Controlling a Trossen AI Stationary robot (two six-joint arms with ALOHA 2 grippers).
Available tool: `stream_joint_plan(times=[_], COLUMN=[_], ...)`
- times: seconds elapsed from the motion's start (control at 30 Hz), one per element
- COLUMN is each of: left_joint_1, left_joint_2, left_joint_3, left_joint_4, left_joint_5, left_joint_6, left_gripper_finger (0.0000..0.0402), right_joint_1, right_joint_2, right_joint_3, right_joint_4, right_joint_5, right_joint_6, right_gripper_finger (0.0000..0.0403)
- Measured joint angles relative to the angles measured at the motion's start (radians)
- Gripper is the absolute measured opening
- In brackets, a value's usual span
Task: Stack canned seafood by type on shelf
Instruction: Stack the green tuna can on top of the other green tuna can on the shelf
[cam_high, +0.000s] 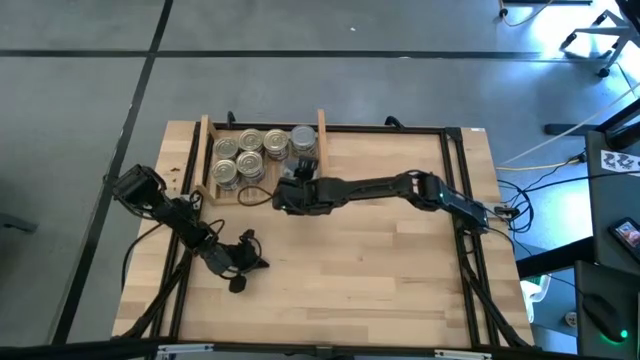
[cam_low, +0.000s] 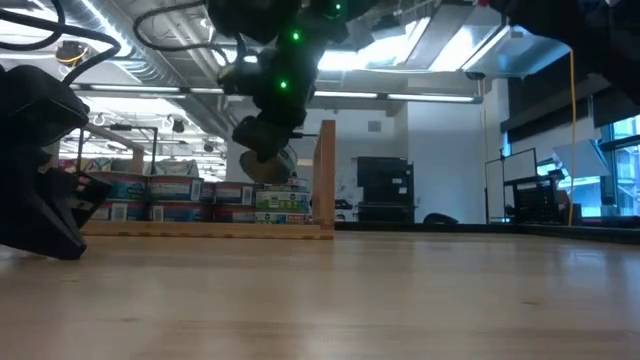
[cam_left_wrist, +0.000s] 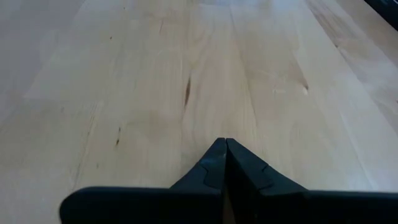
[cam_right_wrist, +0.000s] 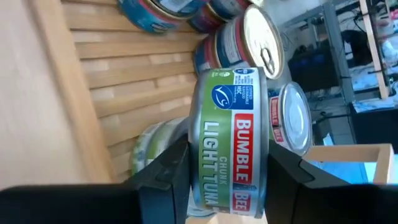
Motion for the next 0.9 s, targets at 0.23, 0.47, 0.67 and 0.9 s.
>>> stream_joint_plan(times=[0.23, 0.47, 0.67, 0.9], left_joint_1=[0.000, 0.000, 0.000, 0.000], left_joint_2=[0.000, 0.000, 0.001, 0.001], left_joint_3=[0.000, 0.000, 0.000, -0.001], left_joint_4=[0.000, 0.000, 0.000, 0.000], left_joint_5=[0.000, 0.000, 0.000, 0.000], left_joint_6=[0.001, -0.002, -0.003, -0.004], left_gripper_finger=[0.0007, 0.0008, 0.0008, 0.0008], right_joint_1=[-0.017, -0.013, -0.004, 0.001], right_joint_2=[0.000, -0.001, -0.001, -0.001], right_joint_3=[-0.051, -0.057, -0.047, 0.024], right_joint_4=[-0.008, -0.015, -0.029, -0.111], right_joint_5=[0.017, -0.023, -0.054, -0.055], right_joint_6=[0.034, 0.005, 0.005, 0.053], right_gripper_finger=[0.0141, 0.0204, 0.0256, 0.0280])
